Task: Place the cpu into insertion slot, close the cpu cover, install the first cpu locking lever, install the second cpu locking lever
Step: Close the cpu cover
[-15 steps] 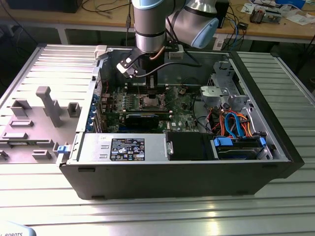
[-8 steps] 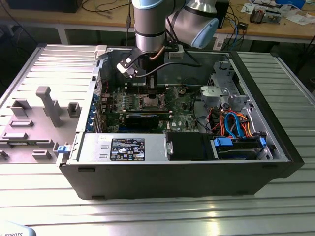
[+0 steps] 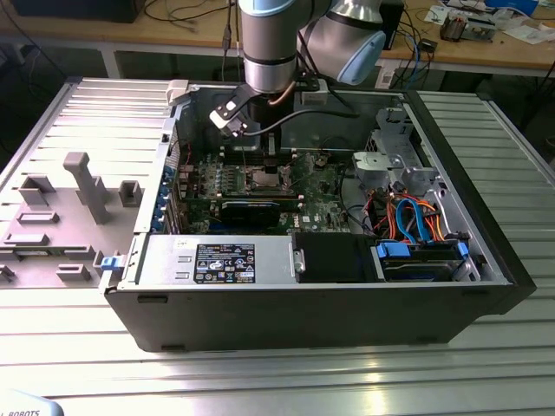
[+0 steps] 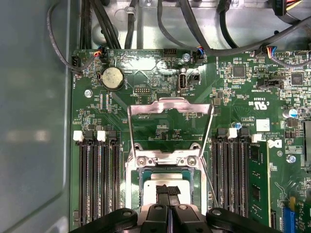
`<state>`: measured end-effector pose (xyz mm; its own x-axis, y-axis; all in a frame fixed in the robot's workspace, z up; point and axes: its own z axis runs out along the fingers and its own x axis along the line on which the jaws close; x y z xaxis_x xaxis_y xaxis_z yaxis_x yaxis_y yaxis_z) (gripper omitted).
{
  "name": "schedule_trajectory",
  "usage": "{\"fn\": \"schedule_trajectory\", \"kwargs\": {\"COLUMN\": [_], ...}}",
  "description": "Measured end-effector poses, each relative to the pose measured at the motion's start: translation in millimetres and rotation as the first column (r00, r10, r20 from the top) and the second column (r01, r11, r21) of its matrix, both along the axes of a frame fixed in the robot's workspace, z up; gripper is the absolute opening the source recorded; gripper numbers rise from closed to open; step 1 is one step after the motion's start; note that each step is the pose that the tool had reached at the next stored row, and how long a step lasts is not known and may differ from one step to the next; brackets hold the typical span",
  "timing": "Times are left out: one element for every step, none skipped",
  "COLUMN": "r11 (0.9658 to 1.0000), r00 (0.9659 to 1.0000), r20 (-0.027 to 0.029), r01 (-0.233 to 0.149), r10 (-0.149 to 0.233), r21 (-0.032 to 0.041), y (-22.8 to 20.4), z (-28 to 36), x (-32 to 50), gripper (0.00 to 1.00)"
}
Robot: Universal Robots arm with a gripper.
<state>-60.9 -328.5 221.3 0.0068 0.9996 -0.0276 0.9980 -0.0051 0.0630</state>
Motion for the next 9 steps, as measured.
{"fn": "schedule_trajectory", "kwargs": {"r11": [1.0,1.0,1.0,1.0,1.0,1.0,1.0,1.0,1.0], "r00": [1.0,1.0,1.0,1.0,1.0,1.0,1.0,1.0,1.0], "r20": [-0.0007,-0.0012,-0.0015,-0.0018,-0.0019,-0.002,-0.0021,-0.0022,-0.0022], "r01": [0.0,0.0,0.0,0.0,0.0,0.0,0.0,0.0,0.0], "r10": [0.0,0.0,0.0,0.0,0.0,0.0,0.0,0.0,0.0], "r21": [0.0001,0.0001,0.0001,0.0,0.0,0.0001,0.0001,0.0001,0.0], "y": [0.0,0.0,0.0,0.0,0.0,0.0,0.0,0.0,0.0], "z": [2.0,3.3,4.7,6.1,7.4,8.8,10.3,12.1,13.4], "x": [0.0,0.0,0.0,0.0,0.0,0.0,0.0,0.0,0.0], "gripper": [0.11,0.11,0.11,0.11,0.11,0.11,0.11,0.11,0.11]}}
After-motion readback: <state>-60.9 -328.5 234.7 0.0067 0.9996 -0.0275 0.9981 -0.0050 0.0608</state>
